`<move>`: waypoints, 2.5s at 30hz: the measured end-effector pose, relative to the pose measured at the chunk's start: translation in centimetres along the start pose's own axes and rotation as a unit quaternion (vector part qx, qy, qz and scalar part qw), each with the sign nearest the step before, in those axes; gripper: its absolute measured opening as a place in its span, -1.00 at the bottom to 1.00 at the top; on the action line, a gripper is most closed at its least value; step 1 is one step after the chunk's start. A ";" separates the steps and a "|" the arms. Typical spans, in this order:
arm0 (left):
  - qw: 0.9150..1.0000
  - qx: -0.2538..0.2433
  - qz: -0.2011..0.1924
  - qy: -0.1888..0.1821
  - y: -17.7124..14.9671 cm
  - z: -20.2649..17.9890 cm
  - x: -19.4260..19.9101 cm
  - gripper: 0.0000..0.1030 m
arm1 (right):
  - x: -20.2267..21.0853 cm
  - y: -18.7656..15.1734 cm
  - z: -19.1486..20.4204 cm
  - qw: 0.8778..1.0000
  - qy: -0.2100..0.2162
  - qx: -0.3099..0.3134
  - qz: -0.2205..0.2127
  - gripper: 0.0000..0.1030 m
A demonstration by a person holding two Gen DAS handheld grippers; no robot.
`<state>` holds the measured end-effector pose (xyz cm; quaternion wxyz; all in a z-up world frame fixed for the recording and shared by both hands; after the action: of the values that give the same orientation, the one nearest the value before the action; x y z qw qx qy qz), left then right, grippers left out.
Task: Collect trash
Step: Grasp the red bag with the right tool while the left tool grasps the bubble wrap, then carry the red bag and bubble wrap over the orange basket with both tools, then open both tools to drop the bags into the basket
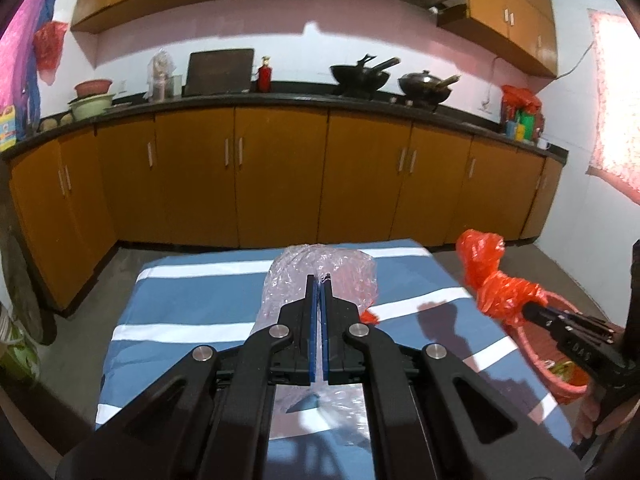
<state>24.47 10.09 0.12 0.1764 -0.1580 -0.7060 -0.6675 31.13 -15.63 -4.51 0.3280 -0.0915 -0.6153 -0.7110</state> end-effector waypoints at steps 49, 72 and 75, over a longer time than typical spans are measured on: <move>0.963 -0.073 0.039 -0.257 -3.5 -27.6 -0.7 -0.97 | 10.6 -5.4 -21.5 0.974 -0.192 -0.118 -0.002 -0.90; 0.954 -0.072 0.089 -0.276 -5.4 -31.0 -4.1 -0.29 | 10.1 -6.3 -24.9 0.969 -0.209 -0.133 0.004 -0.60; 0.958 -0.065 0.087 -0.265 -5.1 -29.9 -4.0 -0.29 | 10.5 -6.2 -25.0 0.968 -0.211 -0.138 -0.002 -0.60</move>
<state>26.86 -20.02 -4.81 0.0297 -0.4010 -0.6661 -0.6281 26.32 -42.55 -9.62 0.1737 -0.2821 -0.5670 -0.7542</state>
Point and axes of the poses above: each gripper's, at about its wrist camera, not at the fingertips, and x roughly against the way its jaws point, z to its left, y to its top, the point moved 2 cm from there along -x, roughly the way its jaws point, and after that the axes turned 4 degrees about y, right-handed, at the moved point
